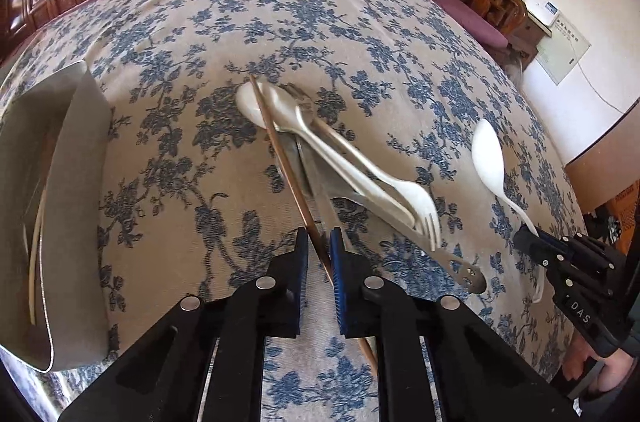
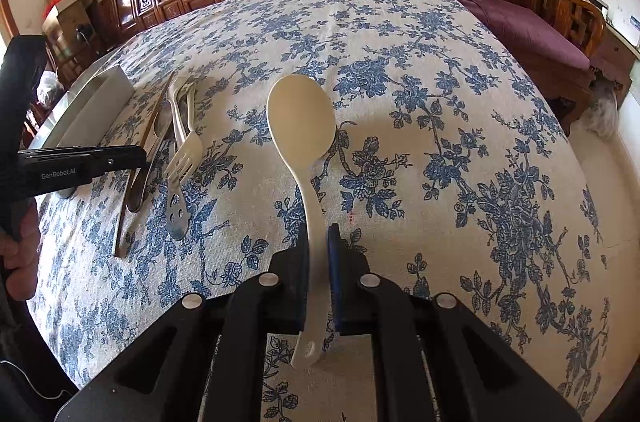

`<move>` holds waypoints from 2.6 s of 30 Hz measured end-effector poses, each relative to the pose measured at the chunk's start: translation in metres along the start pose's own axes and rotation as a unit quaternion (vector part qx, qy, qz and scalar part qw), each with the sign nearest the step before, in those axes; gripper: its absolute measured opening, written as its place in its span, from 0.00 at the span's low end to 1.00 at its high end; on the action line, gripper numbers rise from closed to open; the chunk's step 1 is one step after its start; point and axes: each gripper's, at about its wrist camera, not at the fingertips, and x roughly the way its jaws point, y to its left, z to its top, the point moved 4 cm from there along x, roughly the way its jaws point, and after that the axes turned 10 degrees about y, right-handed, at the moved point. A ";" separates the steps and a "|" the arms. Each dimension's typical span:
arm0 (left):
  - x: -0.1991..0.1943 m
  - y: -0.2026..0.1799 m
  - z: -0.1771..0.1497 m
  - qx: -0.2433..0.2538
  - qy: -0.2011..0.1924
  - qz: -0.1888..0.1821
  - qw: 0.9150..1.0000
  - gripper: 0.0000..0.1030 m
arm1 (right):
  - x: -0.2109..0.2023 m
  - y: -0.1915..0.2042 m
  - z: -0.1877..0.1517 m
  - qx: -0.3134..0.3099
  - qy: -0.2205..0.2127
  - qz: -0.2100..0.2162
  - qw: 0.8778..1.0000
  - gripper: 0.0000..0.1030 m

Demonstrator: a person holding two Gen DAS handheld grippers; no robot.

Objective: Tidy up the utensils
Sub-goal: 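Lift the white spoon with the right tool while the left tool grasps a wooden chopstick, then lower the chopstick into the grey tray and open the left tool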

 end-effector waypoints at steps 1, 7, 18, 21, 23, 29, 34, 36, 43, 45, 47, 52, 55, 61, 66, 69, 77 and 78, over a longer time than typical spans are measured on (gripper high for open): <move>0.000 0.001 -0.001 0.001 -0.001 0.002 1.000 0.09 | 0.000 0.001 0.000 0.000 0.000 0.000 1.000 0.10; -0.008 0.007 -0.006 0.012 -0.009 0.010 1.000 0.04 | -0.002 0.003 0.000 -0.006 0.002 -0.006 1.000 0.09; -0.044 0.026 -0.023 0.015 -0.034 0.015 0.999 0.04 | -0.021 0.026 0.003 -0.015 -0.016 -0.009 1.000 0.05; -0.059 0.029 -0.025 0.016 -0.045 0.016 0.999 0.04 | -0.026 0.034 0.004 -0.016 -0.020 -0.005 1.000 0.05; -0.071 0.033 -0.026 0.016 -0.055 0.016 0.998 0.04 | -0.029 0.041 0.004 -0.021 -0.021 -0.005 1.000 0.05; -0.103 0.042 -0.032 0.016 -0.079 0.021 0.997 0.04 | -0.041 0.064 0.003 -0.040 -0.025 -0.008 0.999 0.05; -0.127 0.051 -0.041 0.011 -0.099 0.023 0.995 0.04 | -0.056 0.081 0.004 -0.044 -0.033 0.004 0.998 0.05; -0.135 0.055 -0.044 0.008 -0.104 0.022 0.994 0.04 | -0.061 0.087 0.003 -0.046 -0.035 0.006 0.998 0.05; -0.156 0.067 -0.054 0.001 -0.119 0.022 0.993 0.04 | -0.071 0.107 0.001 -0.060 -0.041 0.010 0.997 0.05; -0.159 0.071 -0.056 0.000 -0.121 0.022 0.992 0.04 | -0.072 0.113 0.001 -0.063 -0.041 0.011 0.997 0.05; -0.162 0.074 -0.058 -0.002 -0.123 0.023 0.992 0.04 | -0.071 0.119 0.002 -0.065 -0.040 0.016 0.997 0.05; -0.177 0.086 -0.067 -0.007 -0.134 0.026 0.991 0.04 | -0.073 0.136 0.005 -0.073 -0.040 0.026 0.996 0.05; -0.189 0.092 -0.073 -0.012 -0.139 0.029 0.990 0.04 | -0.077 0.147 0.007 -0.077 -0.042 0.033 0.996 0.05; -0.208 0.104 -0.076 -0.019 -0.152 0.034 0.988 0.04 | -0.083 0.165 0.011 -0.088 -0.044 0.045 0.994 0.05; -0.200 0.122 -0.062 -0.019 -0.147 0.042 0.988 0.04 | -0.076 0.174 0.013 -0.095 -0.038 0.050 0.993 0.05; -0.185 0.134 -0.049 -0.017 -0.138 0.048 0.989 0.04 | -0.067 0.177 0.013 -0.102 -0.031 0.050 0.993 0.05; -0.143 0.167 -0.016 -0.024 -0.111 0.066 0.991 0.04 | -0.036 0.175 0.013 -0.107 -0.008 0.058 0.993 0.05; -0.135 0.171 -0.013 -0.023 -0.105 0.067 0.992 0.04 | -0.034 0.175 0.013 -0.108 -0.006 0.059 0.992 0.05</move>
